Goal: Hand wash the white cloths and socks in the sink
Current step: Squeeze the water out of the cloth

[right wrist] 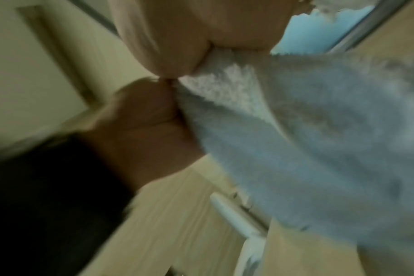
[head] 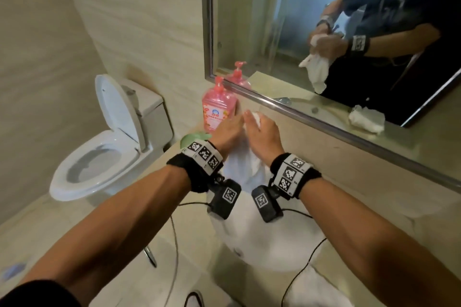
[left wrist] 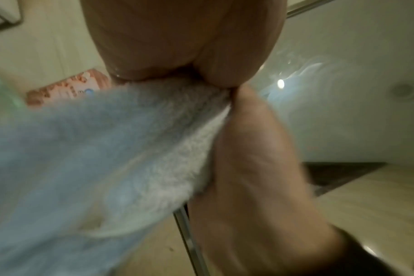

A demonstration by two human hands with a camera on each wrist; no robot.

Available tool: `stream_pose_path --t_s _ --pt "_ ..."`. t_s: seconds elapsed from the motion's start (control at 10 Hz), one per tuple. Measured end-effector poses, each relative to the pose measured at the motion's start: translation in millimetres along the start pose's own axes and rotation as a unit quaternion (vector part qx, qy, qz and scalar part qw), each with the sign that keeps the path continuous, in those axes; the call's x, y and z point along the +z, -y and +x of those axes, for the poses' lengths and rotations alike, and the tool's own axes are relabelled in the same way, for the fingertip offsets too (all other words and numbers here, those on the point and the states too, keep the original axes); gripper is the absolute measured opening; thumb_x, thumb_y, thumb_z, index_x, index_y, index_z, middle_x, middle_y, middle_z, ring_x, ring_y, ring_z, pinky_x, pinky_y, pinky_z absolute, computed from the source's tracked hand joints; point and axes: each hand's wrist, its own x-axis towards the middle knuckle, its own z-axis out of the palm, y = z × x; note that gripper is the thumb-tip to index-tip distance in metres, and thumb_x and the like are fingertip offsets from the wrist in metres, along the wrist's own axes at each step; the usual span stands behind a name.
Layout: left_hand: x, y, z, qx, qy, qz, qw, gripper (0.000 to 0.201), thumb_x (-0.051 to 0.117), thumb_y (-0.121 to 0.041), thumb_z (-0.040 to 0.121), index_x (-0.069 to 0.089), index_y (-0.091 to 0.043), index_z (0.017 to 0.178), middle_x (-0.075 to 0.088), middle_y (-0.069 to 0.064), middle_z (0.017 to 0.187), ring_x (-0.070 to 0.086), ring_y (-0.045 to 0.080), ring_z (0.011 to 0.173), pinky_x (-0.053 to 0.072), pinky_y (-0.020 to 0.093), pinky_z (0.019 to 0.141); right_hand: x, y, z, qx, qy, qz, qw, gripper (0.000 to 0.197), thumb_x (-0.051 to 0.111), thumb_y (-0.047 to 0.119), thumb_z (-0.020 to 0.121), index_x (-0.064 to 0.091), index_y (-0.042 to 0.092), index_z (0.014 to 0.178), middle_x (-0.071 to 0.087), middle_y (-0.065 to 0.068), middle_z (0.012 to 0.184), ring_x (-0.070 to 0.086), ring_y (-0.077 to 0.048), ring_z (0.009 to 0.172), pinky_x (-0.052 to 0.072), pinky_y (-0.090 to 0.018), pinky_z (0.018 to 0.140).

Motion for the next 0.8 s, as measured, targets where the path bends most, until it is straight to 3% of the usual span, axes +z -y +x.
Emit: stream_pose_path --t_s 0.1,0.2,0.3,0.4,0.5,0.6,0.7,0.8 --pt "-3.7 7.3 1.1 0.010 -0.005 0.015 1.000 0.048 0.039 -0.038 0.104 0.057 -0.005 0.132 0.060 0.014 0.134 0.063 0.021 0.109 0.053 0.036 0.096 7.0 1.7 -1.8 -0.001 -0.004 -0.015 1.000 0.038 0.041 0.054 0.101 0.060 0.025 0.084 0.066 0.005 0.081 0.065 -0.014 0.079 0.054 -0.031 0.071" --pt "-10.1 6.5 0.4 -0.008 -0.021 0.005 1.000 0.047 0.038 -0.039 0.104 0.059 -0.004 0.129 0.062 0.016 0.130 0.063 0.027 0.113 0.051 0.041 0.099 17.8 2.2 -10.1 -0.020 0.006 -0.020 1.000 0.044 0.038 0.055 0.101 0.065 0.020 0.098 0.069 0.005 0.090 0.065 -0.012 0.082 0.054 -0.031 0.075" --pt "-20.1 -0.2 -9.9 -0.014 0.022 -0.016 1.000 0.046 0.045 -0.043 0.098 0.066 -0.007 0.118 0.067 0.016 0.121 0.064 0.026 0.109 0.050 0.045 0.101 2.5 3.9 -4.3 0.002 0.033 -0.038 0.999 0.036 0.041 0.048 0.104 0.062 0.019 0.110 0.061 0.010 0.095 0.058 -0.011 0.090 0.045 -0.026 0.078" --pt "-42.9 -17.3 -20.4 0.028 0.099 0.081 0.991 0.034 0.053 -0.039 0.093 0.075 -0.013 0.097 0.073 0.009 0.101 0.068 0.023 0.097 0.054 0.043 0.095 -18.1 4.2 -0.5 0.061 0.081 0.032 0.994 0.019 0.058 0.033 0.100 0.057 0.015 0.105 0.066 -0.003 0.097 0.063 -0.017 0.085 0.051 -0.029 0.069" --pt "-70.5 -32.3 -24.0 0.091 0.095 0.180 0.975 0.028 0.052 -0.024 0.100 0.070 -0.003 0.103 0.070 0.014 0.103 0.065 0.027 0.094 0.053 0.038 0.086 -36.7 13.8 -3.7 0.068 0.169 0.139 0.973 0.030 0.070 0.019 0.092 0.060 0.014 0.120 0.072 -0.006 0.105 0.072 -0.006 0.082 0.054 -0.019 0.063" --pt "-89.7 -38.0 -24.1 0.160 0.045 0.320 0.933 0.033 0.052 -0.035 0.101 0.067 -0.007 0.107 0.069 0.013 0.103 0.063 0.028 0.092 0.052 0.036 0.082 -50.5 23.2 -1.2 0.063 0.276 -0.022 0.959 0.028 0.069 0.033 0.093 0.068 0.012 0.110 0.075 -0.013 0.103 0.074 -0.027 0.091 0.061 -0.041 0.075" --pt "-103.7 -31.6 -23.1 0.138 0.056 0.415 0.897 0.043 0.051 -0.052 0.097 0.067 -0.012 0.102 0.067 0.009 0.093 0.061 0.026 0.087 0.049 0.033 0.076 -53.0 26.2 3.2 0.071 0.259 -0.015 0.963 0.027 0.063 0.037 0.097 0.070 0.014 0.108 0.074 -0.016 0.106 0.070 -0.038 0.100 0.056 -0.053 0.089" --pt "-112.1 -9.9 -27.2 0.079 0.130 0.367 0.918 0.035 0.057 -0.047 0.096 0.069 -0.016 0.090 0.069 0.003 0.086 0.064 0.024 0.082 0.049 0.021 0.067 -51.7 28.9 9.2 0.062 0.105 0.143 0.982 0.010 0.062 0.021 0.097 0.072 0.021 0.097 0.077 0.004 0.092 0.070 -0.020 0.093 0.057 -0.025 0.070"
